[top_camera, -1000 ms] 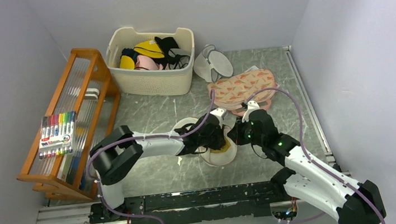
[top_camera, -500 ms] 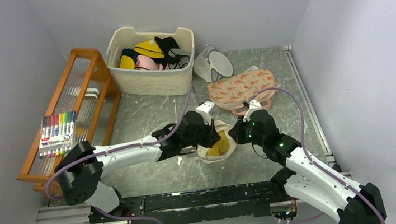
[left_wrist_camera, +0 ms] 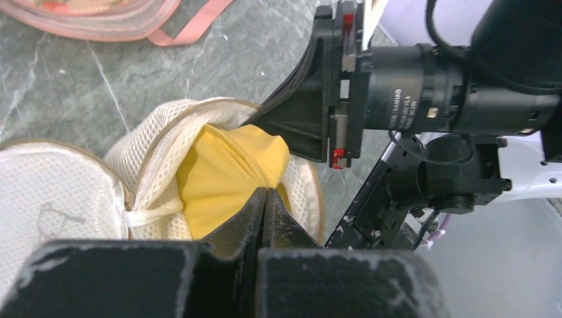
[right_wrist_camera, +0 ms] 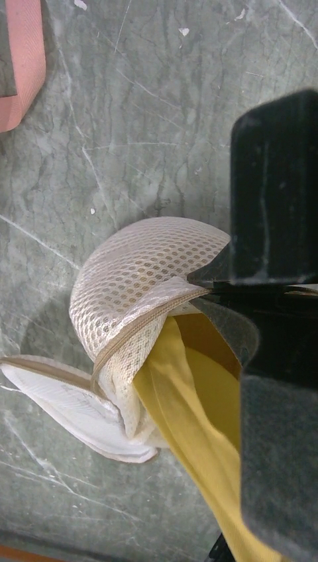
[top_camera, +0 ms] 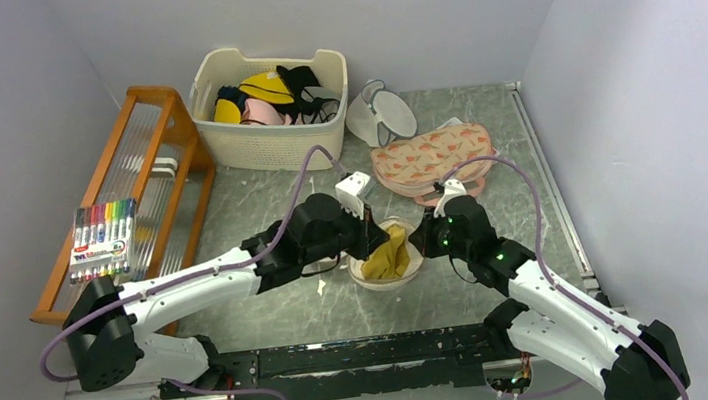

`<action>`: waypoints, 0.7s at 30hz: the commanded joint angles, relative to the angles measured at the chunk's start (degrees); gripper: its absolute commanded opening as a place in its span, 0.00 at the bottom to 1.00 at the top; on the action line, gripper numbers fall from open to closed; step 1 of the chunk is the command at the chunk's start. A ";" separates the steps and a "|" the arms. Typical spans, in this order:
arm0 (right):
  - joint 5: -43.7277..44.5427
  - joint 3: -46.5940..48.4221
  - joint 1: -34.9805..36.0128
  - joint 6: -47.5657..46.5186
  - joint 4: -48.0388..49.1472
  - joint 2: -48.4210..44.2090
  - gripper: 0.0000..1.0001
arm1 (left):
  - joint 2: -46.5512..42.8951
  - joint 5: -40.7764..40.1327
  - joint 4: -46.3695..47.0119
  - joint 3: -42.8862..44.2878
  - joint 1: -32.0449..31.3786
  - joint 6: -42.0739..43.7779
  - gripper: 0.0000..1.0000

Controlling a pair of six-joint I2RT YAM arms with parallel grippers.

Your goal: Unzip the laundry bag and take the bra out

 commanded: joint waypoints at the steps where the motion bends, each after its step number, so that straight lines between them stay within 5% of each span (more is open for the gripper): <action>1: 1.08 -0.70 0.18 0.11 1.75 0.11 0.02 | -2.90 0.35 -0.68 4.20 -0.30 2.93 0.07; 21: 0.41 -1.66 0.18 -0.25 2.79 -0.99 0.02 | -11.02 -6.72 -8.17 13.89 -0.30 7.22 0.07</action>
